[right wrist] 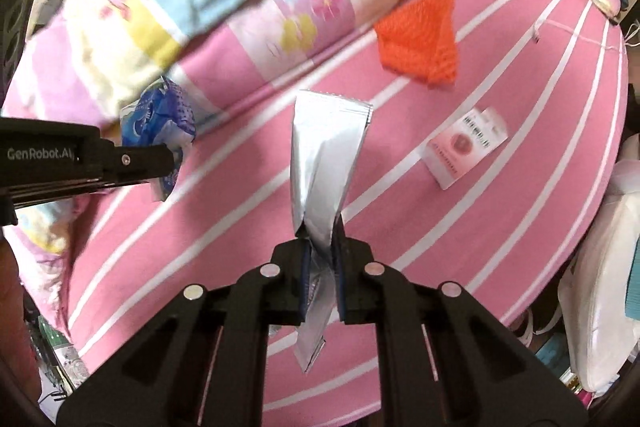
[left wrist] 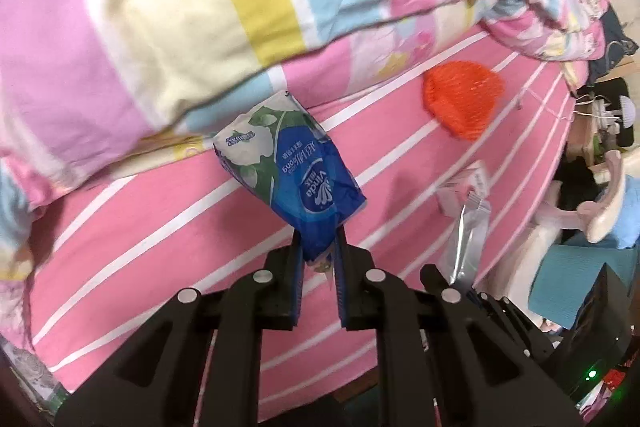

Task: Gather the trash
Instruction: 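Carry the tissue pack and silver wrapper in both tools over the green bin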

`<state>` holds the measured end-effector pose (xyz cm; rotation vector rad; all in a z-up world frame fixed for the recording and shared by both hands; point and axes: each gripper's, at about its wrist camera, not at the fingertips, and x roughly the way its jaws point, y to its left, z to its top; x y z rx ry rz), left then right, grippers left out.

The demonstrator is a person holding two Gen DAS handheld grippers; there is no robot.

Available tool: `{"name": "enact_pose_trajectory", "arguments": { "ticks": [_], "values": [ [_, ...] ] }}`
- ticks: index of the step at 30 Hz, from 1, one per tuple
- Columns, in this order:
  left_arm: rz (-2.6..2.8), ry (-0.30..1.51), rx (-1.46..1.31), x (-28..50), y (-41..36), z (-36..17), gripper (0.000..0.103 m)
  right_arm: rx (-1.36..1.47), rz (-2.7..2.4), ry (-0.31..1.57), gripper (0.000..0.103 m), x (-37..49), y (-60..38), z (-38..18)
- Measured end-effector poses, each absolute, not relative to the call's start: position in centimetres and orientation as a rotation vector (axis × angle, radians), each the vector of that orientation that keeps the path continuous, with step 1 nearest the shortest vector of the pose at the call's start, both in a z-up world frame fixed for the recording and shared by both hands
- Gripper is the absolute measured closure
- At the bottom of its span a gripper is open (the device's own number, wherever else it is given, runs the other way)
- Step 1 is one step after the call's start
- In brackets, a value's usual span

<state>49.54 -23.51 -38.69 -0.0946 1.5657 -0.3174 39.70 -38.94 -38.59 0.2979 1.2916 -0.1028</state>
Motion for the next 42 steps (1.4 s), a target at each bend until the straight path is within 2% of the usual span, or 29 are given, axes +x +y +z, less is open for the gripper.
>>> {"name": "enact_pose_trajectory", "arguments": {
  "ticks": [11, 18, 33, 42],
  "values": [
    [-0.327, 1.422, -0.106, 43.7, -21.5, -24.4, 0.090, 0.305, -0.082, 1.148, 0.093, 36.4, -36.4, -25.4],
    [-0.360, 1.354, -0.089, 36.9, -20.6, -16.8, 0.090, 0.301, -0.096, 1.085, 0.093, 30.0, -35.9, -17.2],
    [-0.533, 1.216, -0.008, 24.8, -25.1, -7.6, 0.090, 0.255, -0.191, 0.947, 0.092, 18.2, -38.4, -5.7],
    [-0.633, 1.144, 0.069, 21.3, -30.4, -4.0, 0.090, 0.293, -0.298, 0.898, 0.092, 12.3, -43.6, -2.4]
  ]
}}
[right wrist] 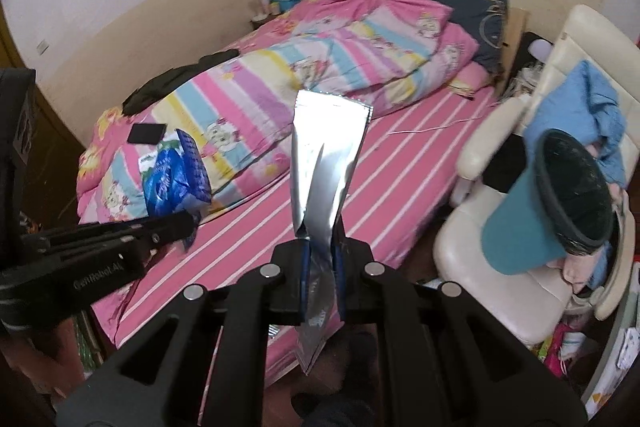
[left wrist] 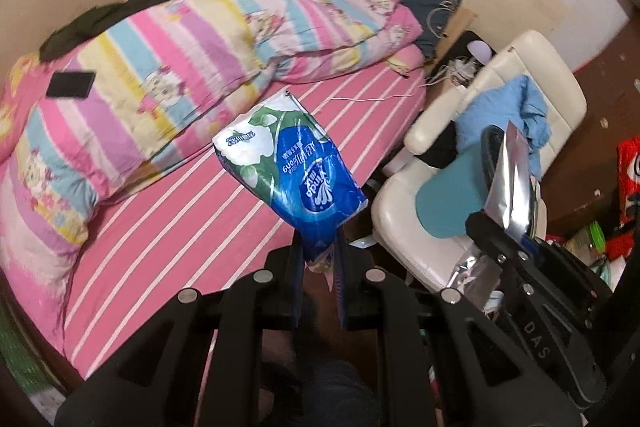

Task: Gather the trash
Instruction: 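Carry the tissue pack and silver wrapper in both tools over the green bin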

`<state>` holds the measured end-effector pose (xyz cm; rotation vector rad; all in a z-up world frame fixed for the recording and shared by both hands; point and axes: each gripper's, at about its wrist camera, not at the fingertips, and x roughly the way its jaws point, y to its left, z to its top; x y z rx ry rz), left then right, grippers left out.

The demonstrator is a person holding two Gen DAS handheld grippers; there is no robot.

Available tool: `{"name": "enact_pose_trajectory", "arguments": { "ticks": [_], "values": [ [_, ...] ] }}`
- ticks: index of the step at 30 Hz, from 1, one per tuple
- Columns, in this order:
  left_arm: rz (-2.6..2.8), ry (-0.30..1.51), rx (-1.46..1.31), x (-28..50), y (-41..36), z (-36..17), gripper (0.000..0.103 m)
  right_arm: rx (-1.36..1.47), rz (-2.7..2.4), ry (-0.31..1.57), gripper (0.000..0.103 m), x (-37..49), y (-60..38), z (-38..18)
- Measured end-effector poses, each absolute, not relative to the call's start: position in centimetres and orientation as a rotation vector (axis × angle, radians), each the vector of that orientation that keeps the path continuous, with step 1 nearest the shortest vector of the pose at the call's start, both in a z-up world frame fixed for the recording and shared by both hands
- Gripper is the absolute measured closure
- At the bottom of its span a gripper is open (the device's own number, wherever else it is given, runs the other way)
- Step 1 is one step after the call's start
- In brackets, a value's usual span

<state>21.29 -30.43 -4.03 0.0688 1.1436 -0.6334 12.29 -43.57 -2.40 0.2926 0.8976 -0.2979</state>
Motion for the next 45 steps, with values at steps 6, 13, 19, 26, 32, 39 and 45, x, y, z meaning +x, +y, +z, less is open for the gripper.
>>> {"name": "enact_pose_trajectory", "arguments": {
  "ticks": [6, 13, 19, 26, 32, 39, 45],
  "values": [
    [-0.684, 1.123, 0.123, 20.1, -35.2, -3.4, 0.090, 0.333, -0.351, 0.874, 0.092, 9.7, -48.2, -2.1],
    [-0.739, 1.120, 0.175, 18.8, -43.9, -3.5, 0.090, 0.366, -0.398, 0.877, 0.092, 7.7, -55.5, -2.9],
    [-0.786, 1.137, 0.210, 17.6, -52.7, -3.6, 0.090, 0.394, -0.443, 0.887, 0.092, 6.2, -63.6, -3.3],
    [-0.846, 1.160, 0.259, 16.1, -62.7, -4.5, 0.090, 0.440, -0.504, 0.902, 0.092, 3.8, -72.5, -4.3],
    [-0.893, 1.178, 0.301, 15.2, -69.8, -5.5, 0.090, 0.479, -0.547, 0.929, 0.092, 2.3, -79.2, -5.9],
    [-0.930, 1.228, 0.313, 15.1, -75.5, -7.4, 0.090, 0.516, -0.557, 0.980, 0.092, 1.8, -83.9, -8.4],
    [-0.936, 1.279, 0.329, 15.0, -78.8, -9.4, 0.090, 0.541, -0.546, 1.021, 0.092, 1.8, -86.6, -10.6]
  ]
}}
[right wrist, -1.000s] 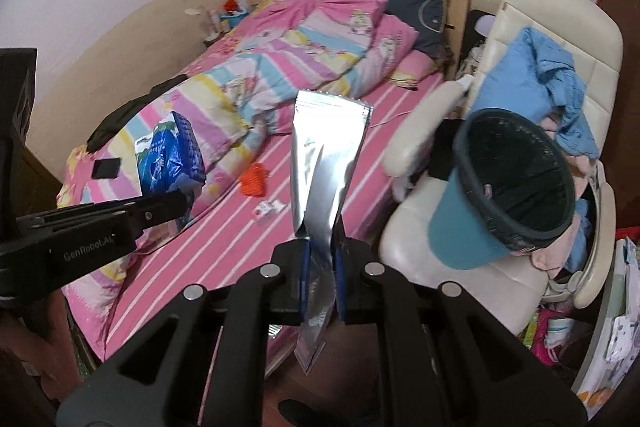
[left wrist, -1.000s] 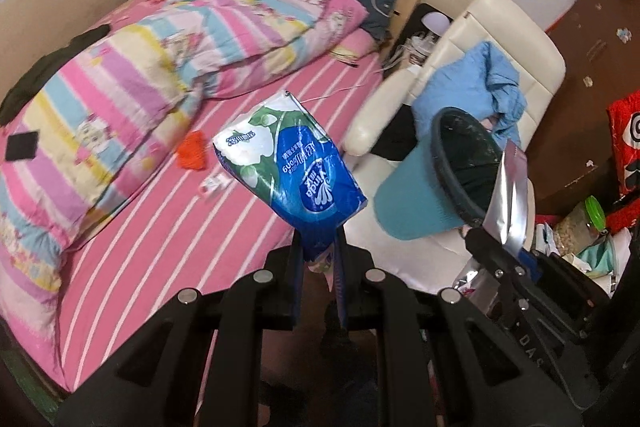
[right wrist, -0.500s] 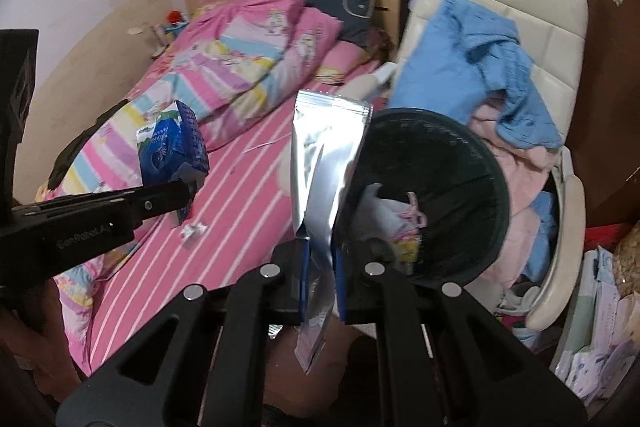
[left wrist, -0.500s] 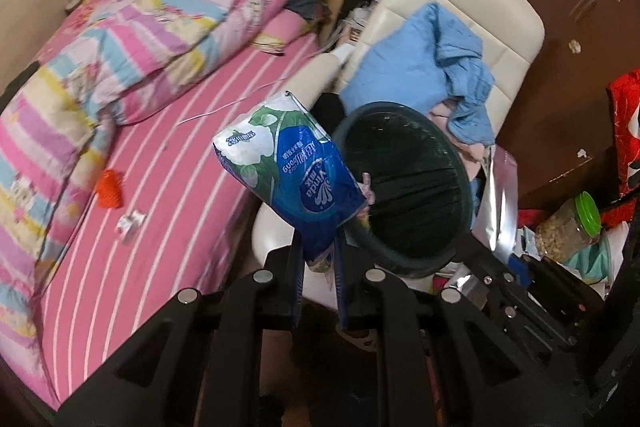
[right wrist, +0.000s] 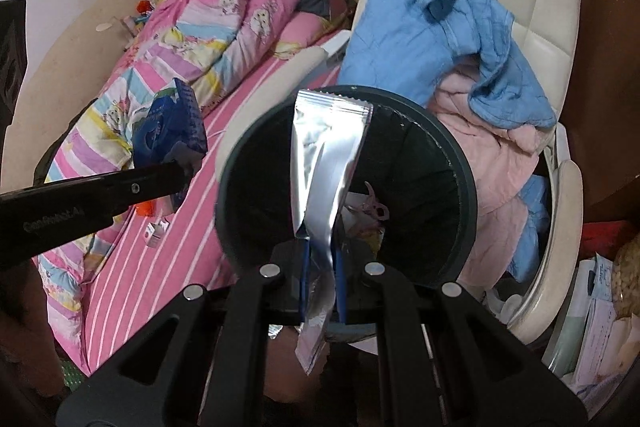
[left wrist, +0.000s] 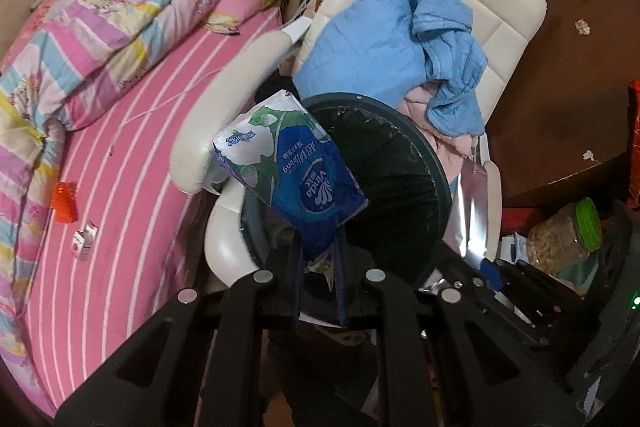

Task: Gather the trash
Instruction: 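Carry the tissue pack and silver wrapper in both tools over the green bin, then open both tools to drop the tissue pack and wrapper into the bin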

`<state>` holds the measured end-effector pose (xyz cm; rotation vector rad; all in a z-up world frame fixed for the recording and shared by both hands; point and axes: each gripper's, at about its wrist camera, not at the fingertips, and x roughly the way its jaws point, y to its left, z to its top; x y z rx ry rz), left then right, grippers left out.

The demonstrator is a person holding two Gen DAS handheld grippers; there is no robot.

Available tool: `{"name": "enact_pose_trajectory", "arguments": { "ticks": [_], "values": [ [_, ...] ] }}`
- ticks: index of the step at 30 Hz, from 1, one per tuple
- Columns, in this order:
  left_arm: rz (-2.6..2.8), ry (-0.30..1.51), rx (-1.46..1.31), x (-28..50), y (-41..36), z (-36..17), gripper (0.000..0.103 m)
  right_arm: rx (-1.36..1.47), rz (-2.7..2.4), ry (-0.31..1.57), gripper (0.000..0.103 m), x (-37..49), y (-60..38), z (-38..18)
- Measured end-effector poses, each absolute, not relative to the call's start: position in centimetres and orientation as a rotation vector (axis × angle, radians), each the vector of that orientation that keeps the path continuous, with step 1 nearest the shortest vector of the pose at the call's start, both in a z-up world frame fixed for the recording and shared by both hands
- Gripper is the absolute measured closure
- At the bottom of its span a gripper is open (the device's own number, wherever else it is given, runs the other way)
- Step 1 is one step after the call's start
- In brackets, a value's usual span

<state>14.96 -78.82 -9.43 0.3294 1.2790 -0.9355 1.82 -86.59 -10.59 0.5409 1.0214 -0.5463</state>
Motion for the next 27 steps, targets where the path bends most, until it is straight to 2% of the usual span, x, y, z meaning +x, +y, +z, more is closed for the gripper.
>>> {"name": "enact_pose_trajectory", "arguments": {
  "ticks": [7, 9, 14, 22, 24, 27],
  "values": [
    [-0.955, 1.327, 0.361, 14.6, -81.5, -11.2, 0.090, 0.582, -0.532, 1.065, 0.090, 2.3, -89.2, -13.0],
    [-0.958, 1.339, 0.372, 14.5, -82.1, -11.7, 0.090, 0.608, -0.527, 1.081, 0.078, 2.5, -89.9, -13.6],
    [-0.961, 1.369, 0.399, 14.3, -83.3, -12.8, 0.090, 0.628, -0.553, 1.081, 0.057, 2.3, -91.3, -14.1],
    [-0.979, 1.394, 0.447, 13.3, -85.5, -14.3, 0.089, 0.650, -0.600, 1.061, 0.052, 1.0, -93.3, -14.0],
    [-0.987, 1.391, 0.454, 13.0, -86.0, -14.5, 0.083, 0.652, -0.614, 1.056, 0.048, 0.6, -93.6, -14.0],
    [-1.001, 1.382, 0.459, 12.7, -86.5, -14.4, 0.074, 0.658, -0.636, 1.051, 0.046, 0.0, -94.2, -13.9]
  ]
}}
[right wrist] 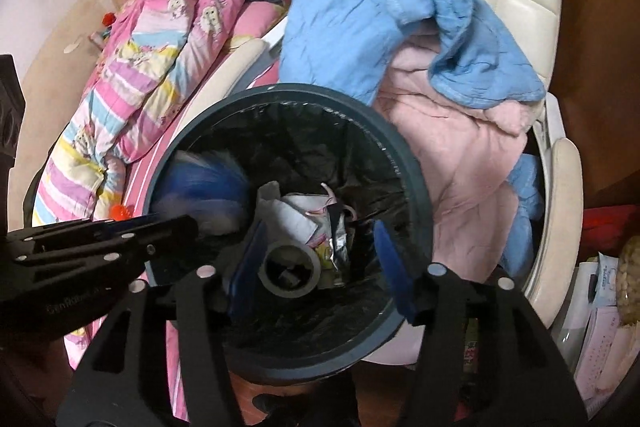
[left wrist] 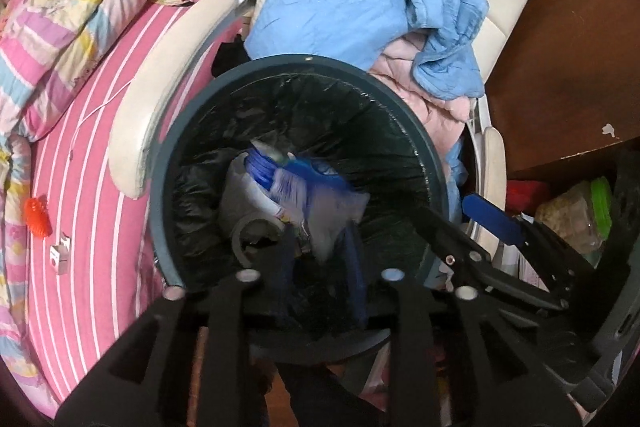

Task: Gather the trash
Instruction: 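Open both tools to drop the tissue pack and wrapper into the bin, then move both tools back to the orange mesh net and white medicine box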

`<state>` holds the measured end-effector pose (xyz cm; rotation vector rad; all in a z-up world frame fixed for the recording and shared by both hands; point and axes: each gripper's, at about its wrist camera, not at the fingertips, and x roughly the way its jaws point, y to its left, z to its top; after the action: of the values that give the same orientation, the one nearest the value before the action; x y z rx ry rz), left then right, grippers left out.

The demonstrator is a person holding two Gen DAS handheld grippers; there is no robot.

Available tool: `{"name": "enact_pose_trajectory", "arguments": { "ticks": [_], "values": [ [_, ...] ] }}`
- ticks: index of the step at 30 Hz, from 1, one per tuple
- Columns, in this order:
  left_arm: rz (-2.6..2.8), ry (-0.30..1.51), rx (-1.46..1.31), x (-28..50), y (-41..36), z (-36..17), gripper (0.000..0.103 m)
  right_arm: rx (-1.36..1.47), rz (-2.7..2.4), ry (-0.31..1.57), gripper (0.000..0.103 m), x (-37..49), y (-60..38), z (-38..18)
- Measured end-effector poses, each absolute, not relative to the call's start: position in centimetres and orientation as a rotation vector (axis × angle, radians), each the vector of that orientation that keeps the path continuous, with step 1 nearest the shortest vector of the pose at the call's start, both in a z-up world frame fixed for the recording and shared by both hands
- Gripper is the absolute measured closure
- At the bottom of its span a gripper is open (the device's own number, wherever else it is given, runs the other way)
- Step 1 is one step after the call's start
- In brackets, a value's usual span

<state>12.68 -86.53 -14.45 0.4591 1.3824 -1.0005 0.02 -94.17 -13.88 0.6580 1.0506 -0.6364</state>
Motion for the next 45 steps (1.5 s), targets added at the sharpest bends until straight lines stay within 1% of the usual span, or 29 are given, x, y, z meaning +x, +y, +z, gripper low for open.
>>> {"name": "enact_pose_trajectory", "arguments": {
  "ticks": [1, 2, 3, 4, 6, 8, 10, 12, 13, 15, 18, 24, 27, 34, 40, 45],
  "values": [
    [-1.006, 1.378, 0.463, 12.5, -86.7, -14.4, 0.073, 0.662, -0.642, 1.049, 0.046, -0.1, -94.3, -13.9],
    [-1.006, 1.376, 0.466, 12.5, -86.9, -14.4, 0.069, 0.666, -0.650, 1.047, 0.046, -0.4, -94.5, -13.8],
    [-1.005, 1.373, 0.466, 12.4, -87.0, -14.3, 0.062, 0.668, -0.658, 1.045, 0.045, -0.5, -94.6, -13.8],
    [-1.000, 1.368, 0.466, 12.4, -87.0, -14.2, 0.059, 0.672, -0.670, 1.041, 0.044, -0.8, -94.8, -13.7],
    [-0.997, 1.362, 0.458, 12.6, -86.9, -14.0, 0.051, 0.676, -0.689, 1.033, 0.035, -1.2, -95.0, -13.6],
    [-0.990, 1.354, 0.451, 12.7, -86.7, -13.8, 0.045, 0.676, -0.707, 1.021, 0.030, -1.6, -95.2, -13.3],
    [-0.987, 1.345, 0.442, 12.7, -86.4, -13.5, 0.041, 0.677, -0.715, 1.011, 0.027, -1.7, -95.1, -13.1],
    [-0.978, 1.323, 0.437, 12.8, -86.0, -13.0, 0.033, 0.682, -0.725, 0.995, 0.024, -1.9, -94.9, -12.8],
    [-0.975, 1.312, 0.434, 12.9, -85.7, -12.8, 0.030, 0.687, -0.734, 0.985, 0.023, -2.0, -94.7, -12.6],
    [-0.971, 1.292, 0.425, 13.1, -85.0, -12.3, 0.020, 0.689, -0.744, 0.972, 0.017, -2.0, -94.3, -12.2],
    [-0.956, 1.265, 0.411, 13.7, -83.6, -11.6, 0.016, 0.667, -0.736, 0.965, 0.015, -1.4, -93.0, -11.7],
    [-0.901, 1.247, 0.360, 16.1, -78.4, -10.6, 0.015, 0.618, -0.703, 0.962, 0.014, 1.2, -88.8, -10.4],
    [-0.868, 1.243, 0.315, 17.9, -74.4, -10.1, 0.015, 0.589, -0.680, 0.957, 0.014, 3.1, -85.5, -9.6],
    [-0.759, 1.267, 0.195, 23.1, -61.7, -10.3, 0.015, 0.534, -0.610, 0.965, 0.014, 8.2, -76.3, -8.7],
    [-0.665, 1.291, 0.105, 27.8, -49.8, -11.3, 0.015, 0.502, -0.532, 0.989, 0.014, 13.0, -66.6, -9.5],
    [-0.635, 1.296, 0.083, 30.4, -43.0, -12.2, 0.015, 0.501, -0.497, 0.993, 0.014, 16.6, -59.3, -10.7]
  ]
}}
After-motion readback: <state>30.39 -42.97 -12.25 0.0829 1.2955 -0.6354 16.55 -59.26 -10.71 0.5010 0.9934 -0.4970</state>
